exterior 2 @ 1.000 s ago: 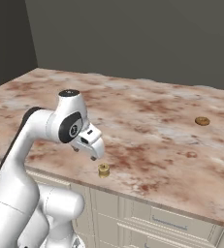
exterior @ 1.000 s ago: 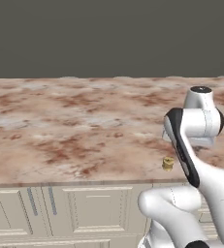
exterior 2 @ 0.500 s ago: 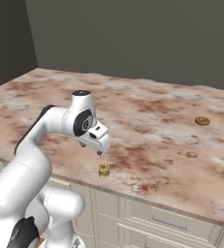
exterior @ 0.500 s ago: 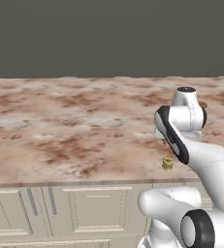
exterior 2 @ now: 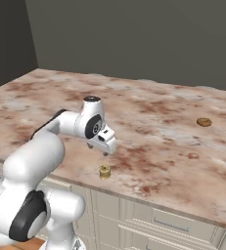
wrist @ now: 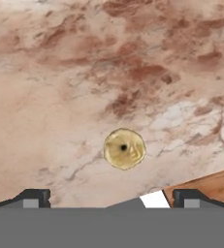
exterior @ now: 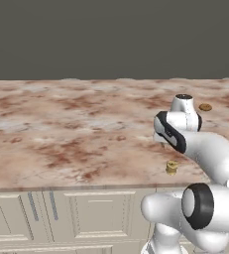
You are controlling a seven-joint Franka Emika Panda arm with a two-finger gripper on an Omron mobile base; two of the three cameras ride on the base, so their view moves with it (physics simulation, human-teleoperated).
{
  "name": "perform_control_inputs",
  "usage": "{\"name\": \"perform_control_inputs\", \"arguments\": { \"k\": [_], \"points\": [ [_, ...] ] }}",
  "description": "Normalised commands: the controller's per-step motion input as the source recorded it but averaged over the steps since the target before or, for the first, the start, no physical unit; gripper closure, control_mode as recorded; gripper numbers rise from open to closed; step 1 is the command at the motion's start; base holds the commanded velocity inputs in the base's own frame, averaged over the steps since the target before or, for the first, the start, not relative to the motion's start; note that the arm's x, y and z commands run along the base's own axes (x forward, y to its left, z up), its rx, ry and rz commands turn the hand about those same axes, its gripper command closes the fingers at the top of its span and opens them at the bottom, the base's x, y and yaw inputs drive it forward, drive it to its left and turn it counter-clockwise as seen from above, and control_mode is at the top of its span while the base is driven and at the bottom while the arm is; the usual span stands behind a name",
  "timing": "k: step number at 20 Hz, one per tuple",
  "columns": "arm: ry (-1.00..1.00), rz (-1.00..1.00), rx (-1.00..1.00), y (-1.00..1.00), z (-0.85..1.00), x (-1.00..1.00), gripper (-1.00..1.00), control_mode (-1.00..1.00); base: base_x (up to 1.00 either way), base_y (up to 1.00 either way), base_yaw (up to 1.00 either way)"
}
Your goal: Pick the jar and candle from the dining table and place them in the open cabinet. Close the cabinet after placing the objects.
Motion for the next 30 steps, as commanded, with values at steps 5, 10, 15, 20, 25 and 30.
{"name": "perform_control_inputs", "arguments": {
  "k": [5,10,15,20,25,30],
  "points": [
    [0.0,-0.02,0.05,-0.16,-0.26,0.38,-1.0,-1.0,0.0,0.0,0.0],
    [0.09,0.0,0.0,-0.13,-0.21,0.14,-1.0,-1.0,0.0,0.0,0.0],
    [0.18,0.0,0.0,0.0,-0.23,0.03,-1.0,-1.0,0.0,0.0,0.0],
    [0.1,0.0,0.0,0.0,-0.29,0.0,-1.0,-1.0,0.0,0.0,0.0],
    [0.04,0.0,0.0,0.0,-0.3,0.0,-1.0,-1.0,0.0,0.0,0.0],
    [0.01,0.0,0.0,0.0,-0.29,0.0,-1.0,-1.0,0.0,0.0,0.0]
  ]
}}
